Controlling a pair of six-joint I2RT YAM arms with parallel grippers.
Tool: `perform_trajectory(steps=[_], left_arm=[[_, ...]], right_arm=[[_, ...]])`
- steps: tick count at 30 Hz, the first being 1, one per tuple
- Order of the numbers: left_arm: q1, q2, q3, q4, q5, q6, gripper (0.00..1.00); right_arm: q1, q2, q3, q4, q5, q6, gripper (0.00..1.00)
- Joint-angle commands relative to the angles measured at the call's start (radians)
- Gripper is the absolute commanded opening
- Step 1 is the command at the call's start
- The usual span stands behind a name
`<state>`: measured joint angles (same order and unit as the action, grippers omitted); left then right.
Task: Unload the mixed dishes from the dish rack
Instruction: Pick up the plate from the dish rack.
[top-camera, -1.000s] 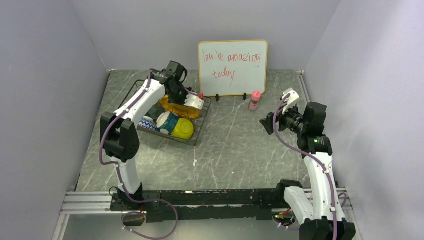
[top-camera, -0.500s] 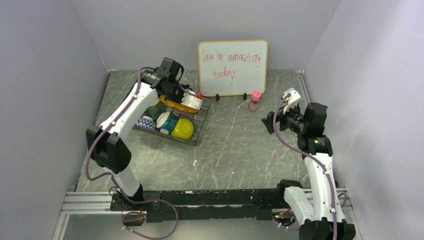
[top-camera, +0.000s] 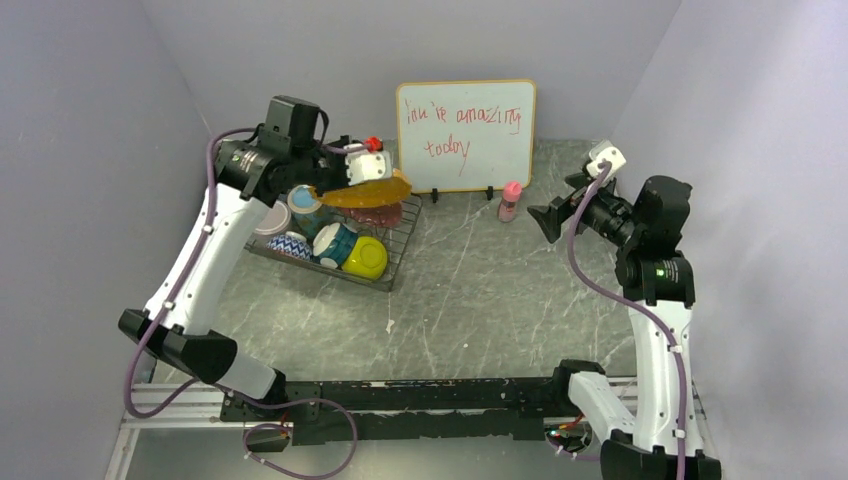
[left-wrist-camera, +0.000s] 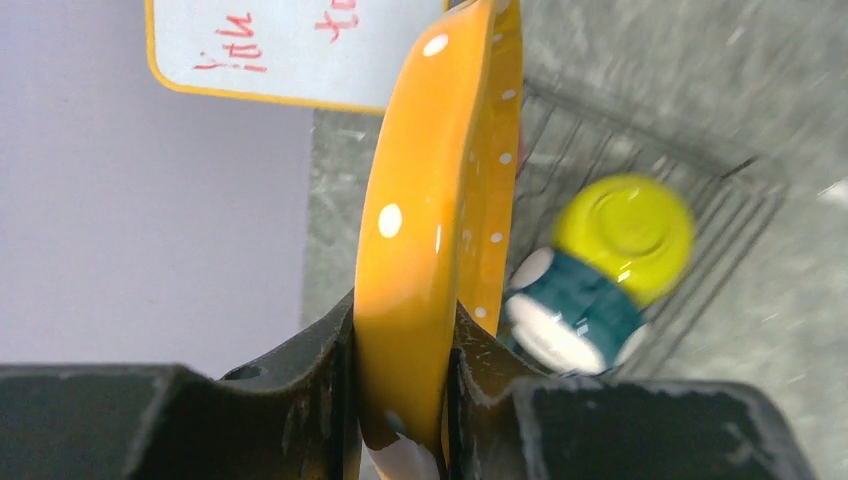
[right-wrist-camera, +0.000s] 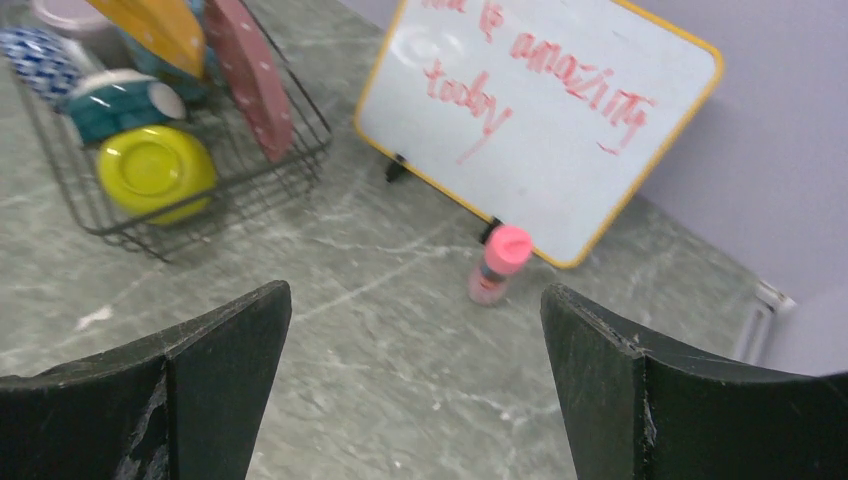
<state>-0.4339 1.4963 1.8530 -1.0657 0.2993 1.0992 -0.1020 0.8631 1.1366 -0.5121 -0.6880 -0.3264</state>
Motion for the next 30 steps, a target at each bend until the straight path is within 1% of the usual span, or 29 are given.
perform_trajectory(steps=[1,4,5,6,9,11,15,21,26,28,30], left_arm=[[0.001,-0.080,0.058,0.126,0.218,-0.407,0.03],[0.000,-0.092,-0.007,0.186,0.331,-0.645,0.03],[0.000,-0.099,-0.046,0.230,0.361,-0.692,0.03],[0.000,-0.108,-0.087,0.280,0.387,-0.788,0.02],[0.002,-0.132,-0.186,0.408,0.456,-0.949,0.03],[0.012,-0.140,-0.231,0.470,0.492,-1.028,0.03],[0.018,-0.166,-0.333,0.589,0.544,-1.158,0.03],[0.018,-0.148,-0.417,0.729,0.671,-1.311,0.03],[0.018,-0.122,-0.431,0.802,0.740,-1.374,0.03],[0.018,-0.112,-0.432,0.825,0.755,-1.388,0.03],[0.018,-0.101,-0.437,0.848,0.763,-1.407,0.03]], right_arm=[[0.021,0.051,0.069,0.045,-0.174,0.091,0.99],[0.064,0.094,0.074,0.097,-0.253,0.160,0.99],[0.088,0.113,0.077,0.104,-0.264,0.176,0.99],[0.124,0.137,0.079,0.107,-0.264,0.189,0.99],[0.216,0.181,0.059,0.142,-0.272,0.227,0.99],[0.253,0.196,0.008,0.215,-0.297,0.288,0.99],[0.291,0.226,-0.067,0.364,-0.330,0.420,0.99],[0.306,0.309,-0.094,0.426,-0.378,0.479,0.98],[0.310,0.336,-0.127,0.442,-0.366,0.476,0.98],[0.310,0.342,-0.139,0.456,-0.372,0.479,0.95],[0.309,0.348,-0.149,0.480,-0.391,0.496,0.89]])
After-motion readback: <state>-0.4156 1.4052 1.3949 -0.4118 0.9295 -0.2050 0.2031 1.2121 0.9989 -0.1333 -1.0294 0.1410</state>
